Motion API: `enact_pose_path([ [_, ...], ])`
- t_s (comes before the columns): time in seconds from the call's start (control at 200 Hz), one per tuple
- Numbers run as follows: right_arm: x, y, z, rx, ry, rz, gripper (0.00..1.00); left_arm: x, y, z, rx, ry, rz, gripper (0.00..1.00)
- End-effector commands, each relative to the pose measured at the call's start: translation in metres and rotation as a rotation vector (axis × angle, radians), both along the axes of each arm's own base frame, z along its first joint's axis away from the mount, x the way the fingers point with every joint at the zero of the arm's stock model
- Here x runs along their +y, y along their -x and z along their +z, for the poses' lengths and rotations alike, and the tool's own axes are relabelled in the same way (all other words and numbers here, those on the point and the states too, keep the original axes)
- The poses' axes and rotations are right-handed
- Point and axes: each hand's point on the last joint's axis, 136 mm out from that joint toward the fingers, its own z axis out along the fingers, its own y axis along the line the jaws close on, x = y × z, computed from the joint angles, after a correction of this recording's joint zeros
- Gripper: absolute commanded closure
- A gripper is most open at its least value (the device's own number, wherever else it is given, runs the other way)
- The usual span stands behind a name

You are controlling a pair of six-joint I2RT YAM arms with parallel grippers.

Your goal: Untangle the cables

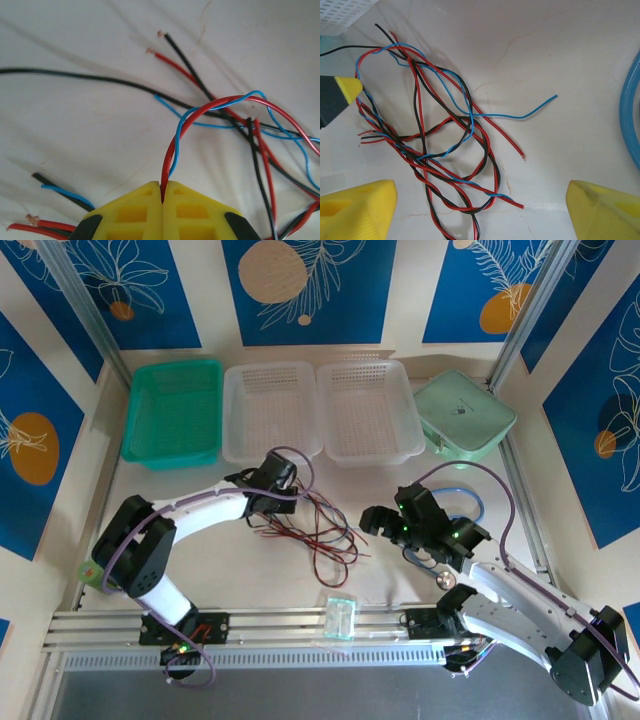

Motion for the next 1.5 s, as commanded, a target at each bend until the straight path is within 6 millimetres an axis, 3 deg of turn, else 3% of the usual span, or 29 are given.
enact_pose_path([
  [0.0,-0.001,0.006,-0.002,0.009,-0.004,0.026,0.12,-0.006,-0.002,0.026,-0.035,0.006,-0.018,1.00],
  [0.275,-0.004,0.006,0.004,-0.026,-0.028,0.015,0.09,-0.030,-0.002,0.112,-0.147,0.114,-0.095,1.00],
  [0.765,0.007,-0.010,0.040,-0.105,-0.135,0.022,0.08,-0.037,0.001,0.237,-0.359,0.249,-0.183,1.00],
  [0.885,0.011,-0.014,0.056,-0.132,-0.181,0.021,0.09,-0.035,0.003,0.263,-0.405,0.260,-0.201,1.00],
  [1.016,0.012,-0.020,0.081,-0.177,-0.227,0.025,0.08,-0.033,0.005,0.287,-0.448,0.268,-0.214,1.00],
  [1.196,0.003,-0.029,0.134,-0.252,-0.339,-0.002,0.08,-0.033,0.004,0.313,-0.505,0.275,-0.232,1.00],
  [1.401,-0.002,-0.040,0.179,-0.314,-0.478,-0.058,0.12,-0.030,0.004,0.321,-0.530,0.275,-0.229,1.00],
  [1.496,-0.001,-0.047,0.194,-0.412,-0.415,0.004,0.17,-0.031,0.005,0.321,-0.522,0.284,-0.231,1.00],
])
